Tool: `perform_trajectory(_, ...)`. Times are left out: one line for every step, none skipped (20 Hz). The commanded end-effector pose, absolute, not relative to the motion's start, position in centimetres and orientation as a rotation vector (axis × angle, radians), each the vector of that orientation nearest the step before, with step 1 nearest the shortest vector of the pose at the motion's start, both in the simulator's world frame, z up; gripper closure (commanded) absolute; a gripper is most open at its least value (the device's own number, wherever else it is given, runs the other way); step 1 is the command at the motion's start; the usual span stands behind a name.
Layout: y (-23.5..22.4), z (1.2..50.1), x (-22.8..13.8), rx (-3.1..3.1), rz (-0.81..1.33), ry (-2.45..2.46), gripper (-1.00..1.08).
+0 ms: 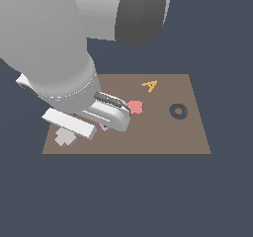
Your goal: Insert a designated object into the corresponding slot on a board.
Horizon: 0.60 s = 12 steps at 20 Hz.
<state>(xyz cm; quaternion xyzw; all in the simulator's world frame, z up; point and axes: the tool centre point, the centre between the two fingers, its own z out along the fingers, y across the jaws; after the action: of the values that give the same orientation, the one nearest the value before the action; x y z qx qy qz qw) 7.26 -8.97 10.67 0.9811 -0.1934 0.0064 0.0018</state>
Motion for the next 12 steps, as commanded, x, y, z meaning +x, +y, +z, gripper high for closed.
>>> perform_trajectory(-10.9,9.3,8.1,3.056,0.016,-0.713,-0.92)
perform_trajectory(-11.6,8.8,8.4,3.048,0.015,-0.750,-0.92)
perform_trajectory(-12.3,8.4,8.7,3.039,0.013,-0.785,-0.92)
perform_trajectory(-12.9,8.0,8.9,3.031,0.011,-0.817,-0.92)
perform_trajectory(-13.5,7.6,9.0,3.023,0.010,-0.847,-0.92)
perform_trajectory(-14.1,7.2,9.2,3.015,0.009,-0.875,-0.92)
perform_trajectory(-14.6,6.9,9.3,3.008,0.007,-0.901,-0.92)
perform_trajectory(-15.1,6.6,9.5,3.001,0.006,-0.925,-0.92)
perform_trajectory(-15.5,6.3,9.6,2.994,0.005,-0.946,-0.92)
perform_trajectory(-15.9,6.0,9.6,2.988,0.004,-0.966,-0.92)
perform_trajectory(-16.3,5.8,9.7,2.983,0.003,-0.983,-0.92)
perform_trajectory(-16.6,5.6,9.8,2.978,0.003,-0.999,-0.92)
